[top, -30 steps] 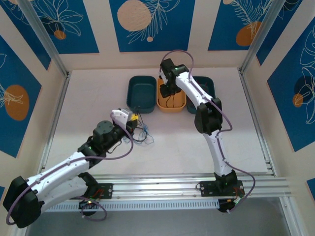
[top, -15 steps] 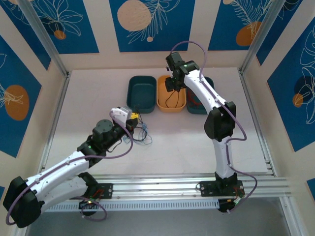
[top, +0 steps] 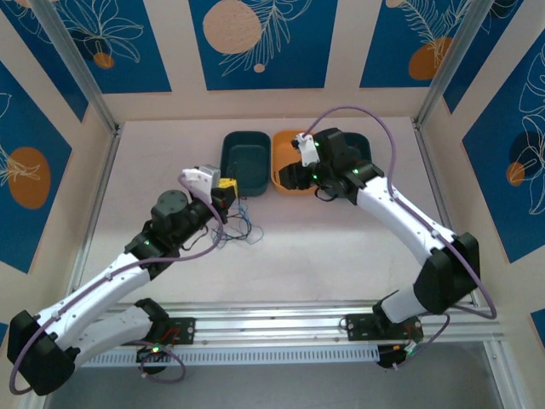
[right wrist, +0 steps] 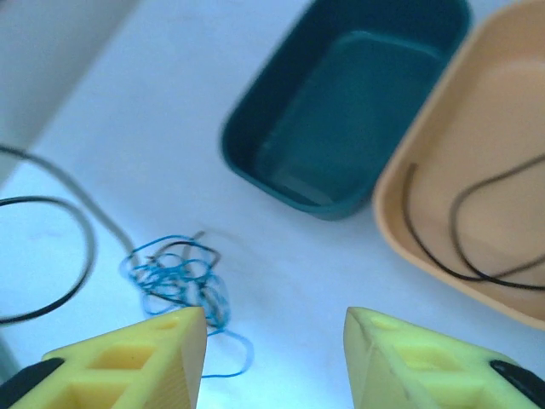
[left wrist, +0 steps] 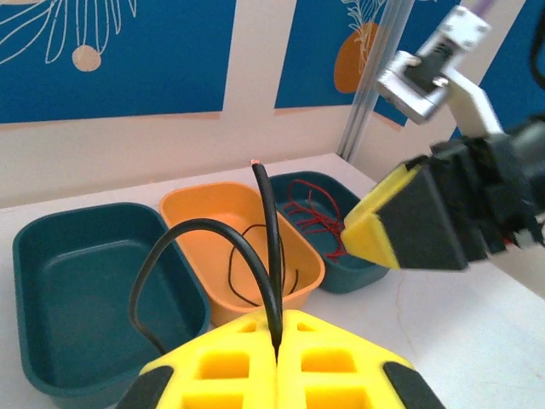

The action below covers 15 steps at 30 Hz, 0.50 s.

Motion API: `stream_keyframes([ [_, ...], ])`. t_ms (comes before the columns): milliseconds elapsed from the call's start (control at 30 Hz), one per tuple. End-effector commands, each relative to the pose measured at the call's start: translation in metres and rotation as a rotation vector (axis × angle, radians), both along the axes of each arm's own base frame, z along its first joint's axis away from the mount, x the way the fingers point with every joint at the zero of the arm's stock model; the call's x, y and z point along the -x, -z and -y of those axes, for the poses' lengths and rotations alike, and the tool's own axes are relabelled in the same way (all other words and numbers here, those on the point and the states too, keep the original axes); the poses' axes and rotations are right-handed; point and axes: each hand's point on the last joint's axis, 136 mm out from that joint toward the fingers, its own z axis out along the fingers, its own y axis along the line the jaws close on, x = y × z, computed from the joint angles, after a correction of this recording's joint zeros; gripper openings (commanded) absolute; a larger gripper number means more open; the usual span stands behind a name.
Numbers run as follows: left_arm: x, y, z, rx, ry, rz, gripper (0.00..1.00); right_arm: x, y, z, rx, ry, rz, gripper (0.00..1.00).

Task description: Untangle the cables

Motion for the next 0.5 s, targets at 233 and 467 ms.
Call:
stream_keyframes([
  [233,-0.007,-0.007,-0.006,0.163,0.054,-0.124,0.0,0.06,-0.066,-0.057,-0.199,-0.323,0.227,0.43],
  [467,-0.009,-0.011,-0.008,0.228,0.072,-0.159,0.0,0.085,-0.046,-0.095,-0.184,-0.454,0.254,0.42],
])
